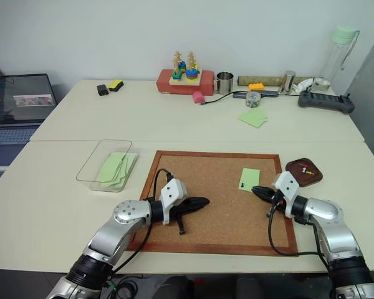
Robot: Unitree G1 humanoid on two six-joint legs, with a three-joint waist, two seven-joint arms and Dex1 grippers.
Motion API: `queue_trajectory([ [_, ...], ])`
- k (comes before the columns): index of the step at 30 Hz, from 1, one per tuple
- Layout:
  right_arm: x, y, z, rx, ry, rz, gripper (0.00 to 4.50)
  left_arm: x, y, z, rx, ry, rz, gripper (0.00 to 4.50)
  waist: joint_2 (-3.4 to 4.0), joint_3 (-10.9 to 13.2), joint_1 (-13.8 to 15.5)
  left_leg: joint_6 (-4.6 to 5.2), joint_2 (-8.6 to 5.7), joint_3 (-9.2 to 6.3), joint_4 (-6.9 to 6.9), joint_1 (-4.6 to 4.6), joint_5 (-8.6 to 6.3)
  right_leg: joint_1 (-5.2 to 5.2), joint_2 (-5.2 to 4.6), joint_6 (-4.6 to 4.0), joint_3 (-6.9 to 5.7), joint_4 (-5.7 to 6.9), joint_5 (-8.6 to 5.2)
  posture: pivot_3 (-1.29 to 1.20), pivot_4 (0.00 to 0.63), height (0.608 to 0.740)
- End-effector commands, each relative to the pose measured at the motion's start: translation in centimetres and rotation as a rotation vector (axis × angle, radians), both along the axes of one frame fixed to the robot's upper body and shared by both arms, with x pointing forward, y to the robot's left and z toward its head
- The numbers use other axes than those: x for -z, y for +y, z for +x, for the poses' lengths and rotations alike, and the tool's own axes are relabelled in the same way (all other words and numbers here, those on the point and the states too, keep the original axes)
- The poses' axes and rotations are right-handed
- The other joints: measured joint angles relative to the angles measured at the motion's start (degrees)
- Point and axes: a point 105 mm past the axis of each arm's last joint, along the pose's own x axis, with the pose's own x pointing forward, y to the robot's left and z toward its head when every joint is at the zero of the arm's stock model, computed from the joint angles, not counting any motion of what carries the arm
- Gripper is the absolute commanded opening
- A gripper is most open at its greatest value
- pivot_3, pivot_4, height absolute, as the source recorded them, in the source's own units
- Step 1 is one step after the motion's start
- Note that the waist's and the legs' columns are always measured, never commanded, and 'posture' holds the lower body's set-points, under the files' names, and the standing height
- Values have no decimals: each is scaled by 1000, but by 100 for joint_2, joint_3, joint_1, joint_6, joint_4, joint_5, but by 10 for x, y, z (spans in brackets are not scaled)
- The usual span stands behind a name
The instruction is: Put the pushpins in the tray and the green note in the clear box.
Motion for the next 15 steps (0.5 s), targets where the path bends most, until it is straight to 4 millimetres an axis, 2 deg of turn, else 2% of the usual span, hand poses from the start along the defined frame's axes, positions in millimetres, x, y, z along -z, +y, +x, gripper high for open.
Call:
queue_trajectory([
  [1,-31,14,-2,-54,-93,74,36,46,16,-14,-41,165,126,0,0,0,-7,0,0,0,-1,0,0,0,0,0,0,0,0,0,150,740],
  [15,-34,14,-4,-30,-19,135,36,47,15,-17,-34,166,129,0,0,-3,-27,0,2,-3,-1,2,0,3,0,0,-2,0,0,0,150,740],
])
